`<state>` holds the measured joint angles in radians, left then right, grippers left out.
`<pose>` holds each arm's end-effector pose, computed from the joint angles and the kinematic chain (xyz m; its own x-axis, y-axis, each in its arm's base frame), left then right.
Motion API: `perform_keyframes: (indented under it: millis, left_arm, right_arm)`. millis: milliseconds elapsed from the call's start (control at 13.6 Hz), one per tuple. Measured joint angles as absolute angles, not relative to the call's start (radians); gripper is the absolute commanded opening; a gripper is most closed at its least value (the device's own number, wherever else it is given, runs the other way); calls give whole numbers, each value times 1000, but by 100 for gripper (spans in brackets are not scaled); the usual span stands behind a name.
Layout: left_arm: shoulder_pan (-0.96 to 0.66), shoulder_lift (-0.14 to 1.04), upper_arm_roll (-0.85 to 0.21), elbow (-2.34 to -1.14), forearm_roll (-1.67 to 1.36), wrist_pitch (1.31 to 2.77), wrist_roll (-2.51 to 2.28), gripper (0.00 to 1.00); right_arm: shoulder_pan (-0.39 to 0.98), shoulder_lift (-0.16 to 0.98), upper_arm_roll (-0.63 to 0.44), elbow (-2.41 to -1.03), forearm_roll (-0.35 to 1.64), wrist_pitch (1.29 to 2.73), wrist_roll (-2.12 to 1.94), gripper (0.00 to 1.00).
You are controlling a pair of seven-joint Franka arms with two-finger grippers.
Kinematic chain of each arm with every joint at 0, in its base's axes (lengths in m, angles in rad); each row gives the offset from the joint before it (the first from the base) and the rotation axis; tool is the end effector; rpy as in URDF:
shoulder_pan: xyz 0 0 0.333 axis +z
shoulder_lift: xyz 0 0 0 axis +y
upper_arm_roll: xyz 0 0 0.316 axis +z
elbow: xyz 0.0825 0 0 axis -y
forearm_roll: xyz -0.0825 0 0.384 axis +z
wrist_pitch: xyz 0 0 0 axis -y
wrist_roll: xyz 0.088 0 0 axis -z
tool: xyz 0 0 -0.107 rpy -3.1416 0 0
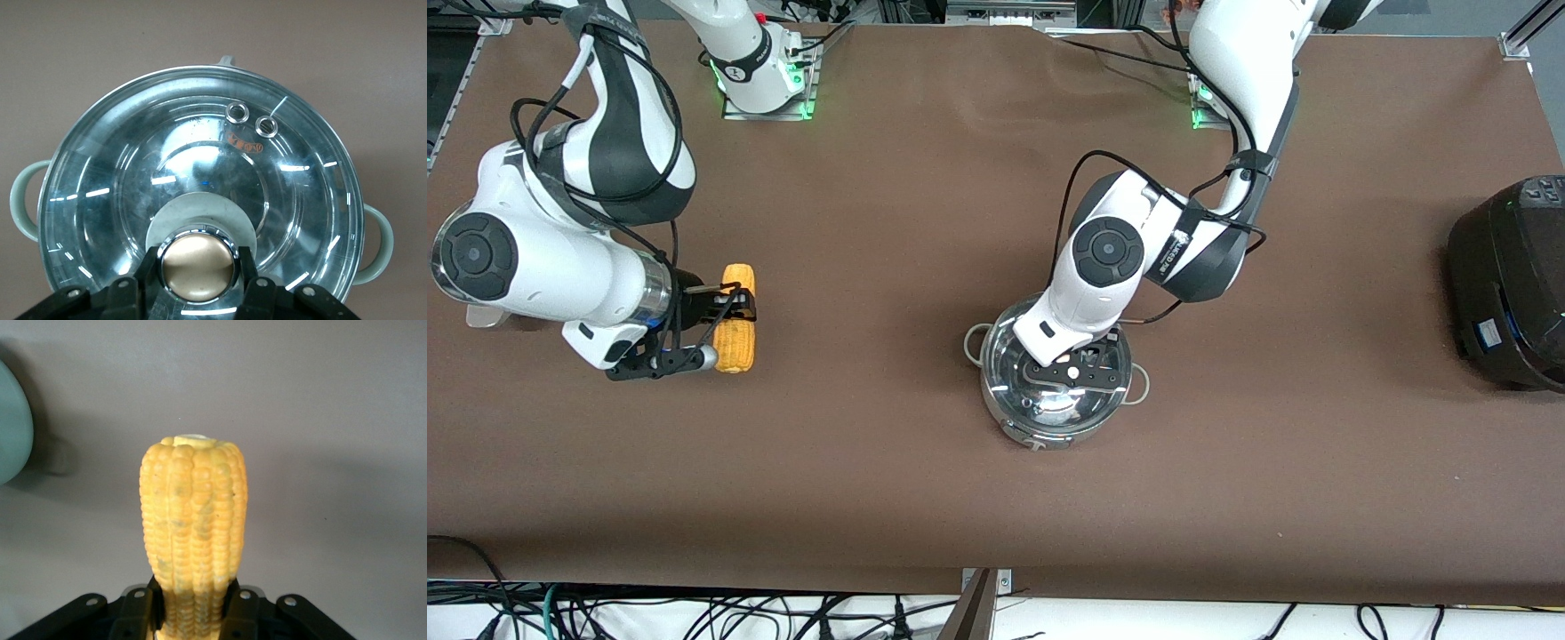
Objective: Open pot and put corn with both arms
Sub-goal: 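Lift the glass lid off the pot with the left gripper, then carry the corn over the pot while the left gripper lowers the lid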
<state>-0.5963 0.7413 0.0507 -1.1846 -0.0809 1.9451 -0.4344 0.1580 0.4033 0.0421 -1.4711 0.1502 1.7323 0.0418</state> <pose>0.6353 -0.4044 0.3494 0.9954 -0.0958 0.0004 -0.0958 -0.9943 0.0461 0.6481 0.1414 0.4382 0.9800 0.1312 -0.1499 0.1081 -0.9823 -0.1530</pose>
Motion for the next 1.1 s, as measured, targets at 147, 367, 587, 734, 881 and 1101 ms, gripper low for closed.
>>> perform_keyframes:
  millis: [147,367,587,734,881,1101]
  left_arm:
    - [-596,732,60,-1174,-81,1900,-434,0]
    - [-585,678,79,-1167,-81,1822,-434,0]
    - [-544,623,82,-1167,-81,1762,-434,0]
    - [-487,593,80,-1174,-81,1736,-428,0]
    - [-419,561,75,-1210,-88,1722,-405,0]
    - [-305,497,68,-1342,-112,1723,-313,0]
  right_arm:
    - [160,403,42,-1471,150,1732,42,0]
    - [172,403,42,-1468,150,1732,42,0]
    - [190,403,43,-1461,152,1732,72,0]
    - [248,403,46,-1438,156,1733,177,0]
    - [357,411,49,-1381,157,1739,335,0]
    - [504,482,48,-1270,157,1789,532,0]
